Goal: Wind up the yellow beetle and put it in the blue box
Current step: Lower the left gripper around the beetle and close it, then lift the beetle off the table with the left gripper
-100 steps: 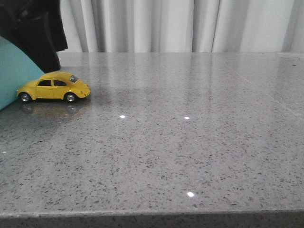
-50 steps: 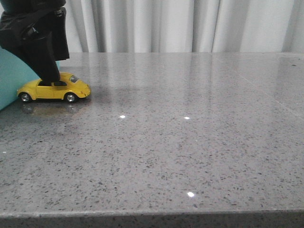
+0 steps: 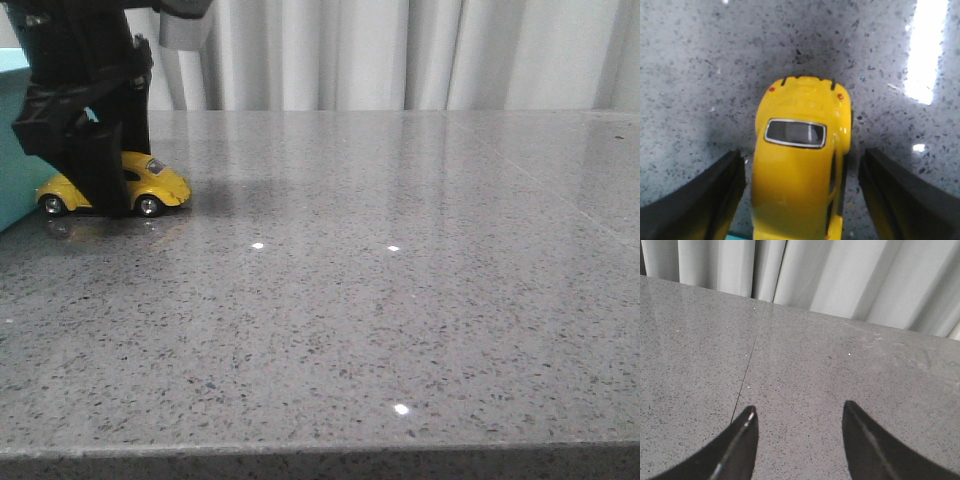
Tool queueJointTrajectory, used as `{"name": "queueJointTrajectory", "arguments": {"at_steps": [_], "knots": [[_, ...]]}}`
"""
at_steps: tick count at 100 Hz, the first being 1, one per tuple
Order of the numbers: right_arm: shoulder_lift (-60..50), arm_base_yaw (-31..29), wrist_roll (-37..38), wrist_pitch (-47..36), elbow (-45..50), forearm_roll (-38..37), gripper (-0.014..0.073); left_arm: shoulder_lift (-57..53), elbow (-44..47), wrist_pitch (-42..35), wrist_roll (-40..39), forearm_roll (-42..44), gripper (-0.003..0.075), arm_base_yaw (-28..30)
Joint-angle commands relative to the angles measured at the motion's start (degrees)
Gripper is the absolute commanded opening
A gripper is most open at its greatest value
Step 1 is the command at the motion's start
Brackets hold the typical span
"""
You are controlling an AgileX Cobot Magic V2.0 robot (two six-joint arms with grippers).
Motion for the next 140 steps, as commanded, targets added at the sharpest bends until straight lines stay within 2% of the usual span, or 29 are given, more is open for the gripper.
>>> {"name": "queueJointTrajectory", "arguments": {"at_steps": [1, 10, 28, 34, 70, 92, 106, 124, 140], "knots": [[-0.1, 0.2, -0.4, -1.5, -1.2, -3.6, 0.039, -2.2, -1.7, -1.4, -0.1, -0.4, 0.0454, -0.4], [-0.1, 0.2, -0.4, -1.4, -1.2, -3.6, 0.039, -2.2, -1.7, -1.2, -0.1, -0.4, 0.0365, -0.4], [-0.1, 0.2, -0.4, -1.4, -1.2, -3.6, 0.039, -2.2, -1.8, -1.3, -0.1, -1.0, 0.0081, -0.4], [-0.1, 0.2, -0.4, -1.4, -1.2, -3.6, 0.039, -2.2, -2.0, -1.3, -0.1, -1.4, 0.004, -0.4], [-0.1, 0.2, -0.4, -1.1, -1.2, -3.6, 0.039, -6.9, -13.1, 0.4, -0.2, -18.1, 0.0032, -0.4], [-0.1, 0.2, -0.4, -0.5, -1.2, -3.6, 0.039, -12.9, -18.3, 0.8, -6.0, -18.8, 0.0032, 1.2], [-0.1, 0.2, -0.4, 0.3, -1.2, -3.6, 0.039, -16.4, -18.5, 0.6, -10.2, -18.7, 0.0032, 6.1], [-0.1, 0.2, -0.4, 0.3, -1.2, -3.6, 0.039, -17.8, -18.5, 0.9, -18.6, -18.6, 0.0032, 17.3], [-0.1, 0.2, -0.4, 0.4, -1.2, -3.6, 0.039, -17.8, -15.8, -0.1, -22.7, -18.6, 0.0032, 25.9]]}}
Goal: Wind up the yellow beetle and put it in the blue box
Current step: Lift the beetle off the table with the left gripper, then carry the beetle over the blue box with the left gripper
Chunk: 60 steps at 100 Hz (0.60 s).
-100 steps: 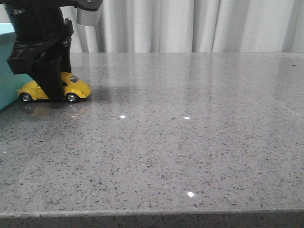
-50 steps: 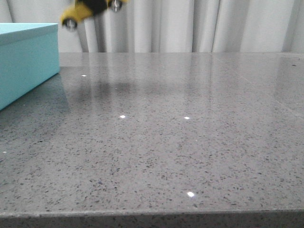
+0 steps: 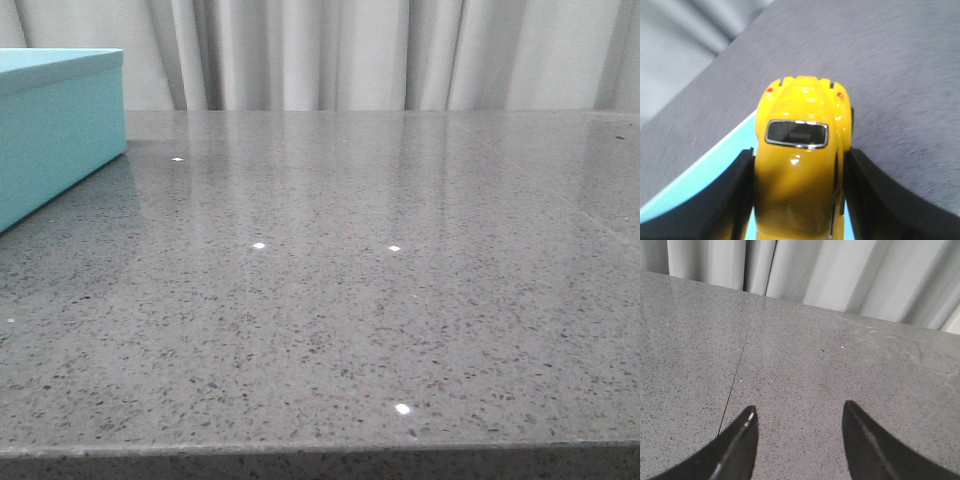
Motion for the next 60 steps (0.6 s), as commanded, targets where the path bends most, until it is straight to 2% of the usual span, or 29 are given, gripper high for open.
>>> {"name": "queueJointTrajectory", "arguments": {"at_steps": [1, 16, 44, 60], "knots": [[-0.1, 0.2, -0.4, -1.7, -1.2, -3.6, 0.039, -2.3, 0.4, -4.0, -3.3, -1.6, 0.0032, 3.8], [-0.1, 0.2, -0.4, -1.7, -1.2, -3.6, 0.039, -2.3, 7.3, -8.8, -5.3, -1.6, 0.0032, 7.1], [-0.1, 0.2, -0.4, -1.7, -1.2, -3.6, 0.039, -2.3, 22.4, -21.5, -5.3, 0.2, 0.0033, 7.2], [-0.1, 0.2, -0.4, -1.7, -1.2, -3.6, 0.039, -2.3, 27.5, -26.2, -5.3, 3.0, 0.0033, 7.2]]}}
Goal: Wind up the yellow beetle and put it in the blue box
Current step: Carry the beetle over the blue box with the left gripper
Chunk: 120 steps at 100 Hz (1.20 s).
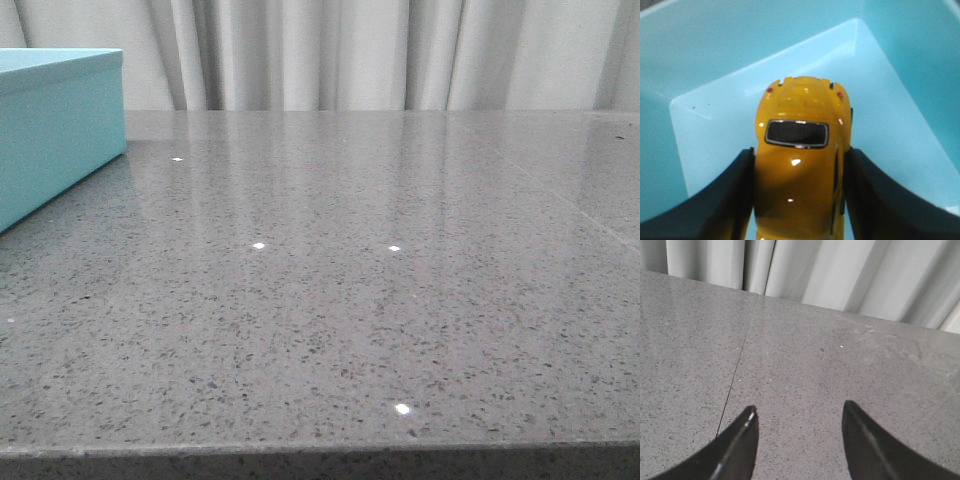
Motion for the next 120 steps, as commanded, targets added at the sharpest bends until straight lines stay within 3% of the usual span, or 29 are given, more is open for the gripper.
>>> {"name": "queueJointTrajectory", "arguments": {"at_steps": [1, 31, 60, 72, 94, 120], "knots": [[-0.1, 0.2, -0.4, -1.8, -1.2, -3.6, 0.039, -2.3, 0.6, -6.2, -0.7, 0.2, 0.0033, 0.1], [-0.1, 0.2, -0.4, -1.8, -1.2, -3.6, 0.039, 2.4, 1.4, 1.4, -1.1, 0.5, 0.0033, 0.1], [-0.1, 0.2, -0.4, -1.7, -1.2, -3.6, 0.039, 3.6, 1.5, 2.4, -8.5, 5.7, 0.0047, 0.1], [-0.1, 0.2, -0.4, -1.7, -1.2, -3.6, 0.039, 3.6, 1.5, 2.2, -8.5, 5.7, 0.0153, 0.1], [-0.1, 0.2, -0.4, -1.7, -1.2, -3.6, 0.039, 3.6, 1.5, 1.1, -8.5, 5.3, 0.0513, 0.1], [-0.1, 0.2, -0.4, -1.8, -1.2, -3.6, 0.039, 2.5, -1.4, 0.9, -8.5, -0.8, 0.0536, 0.1]]}}
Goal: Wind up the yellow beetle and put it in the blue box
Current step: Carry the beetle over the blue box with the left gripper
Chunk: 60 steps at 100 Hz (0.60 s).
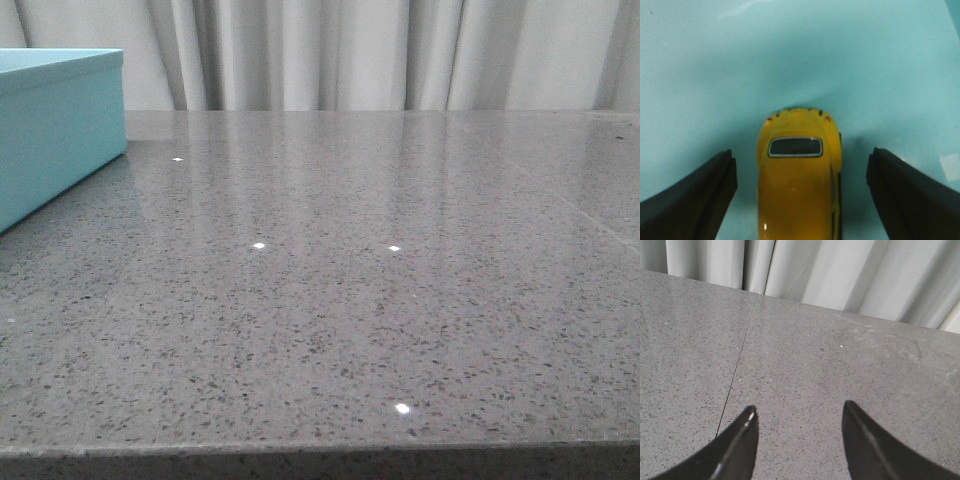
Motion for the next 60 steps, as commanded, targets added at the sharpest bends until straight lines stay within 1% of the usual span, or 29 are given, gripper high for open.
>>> {"name": "queueJointTrajectory", "arguments": {"at_steps": [1, 14, 29, 41, 52, 60], "knots": [[-0.1, 0.2, -0.3, -1.9, -1.2, -3.6, 0.039, -3.2, -3.6, -2.2, -0.5, -4.6, 0.0536, 0.1], [-0.1, 0.2, -0.3, -1.9, -1.2, -3.6, 0.039, -7.3, -5.8, -3.1, -0.5, -8.5, 0.0536, 0.1], [-0.1, 0.2, -0.3, -1.9, -1.2, -3.8, 0.039, -14.5, -5.8, -6.0, -0.1, -13.2, 0.0535, 0.1], [-0.1, 0.2, -0.3, -1.9, -1.2, -4.5, 0.039, -22.0, -3.4, -10.8, 4.3, -20.0, 0.0535, 0.1], [-0.1, 0.2, -0.3, -1.9, -1.2, -5.2, 0.039, -29.7, 1.0, -14.9, 9.5, -28.0, 0.0535, 0.1], [-0.1, 0.2, 0.5, -1.9, -1.2, -5.5, 0.039, -35.3, 5.3, -16.2, 12.5, -31.5, 0.0535, 0.1]]}}
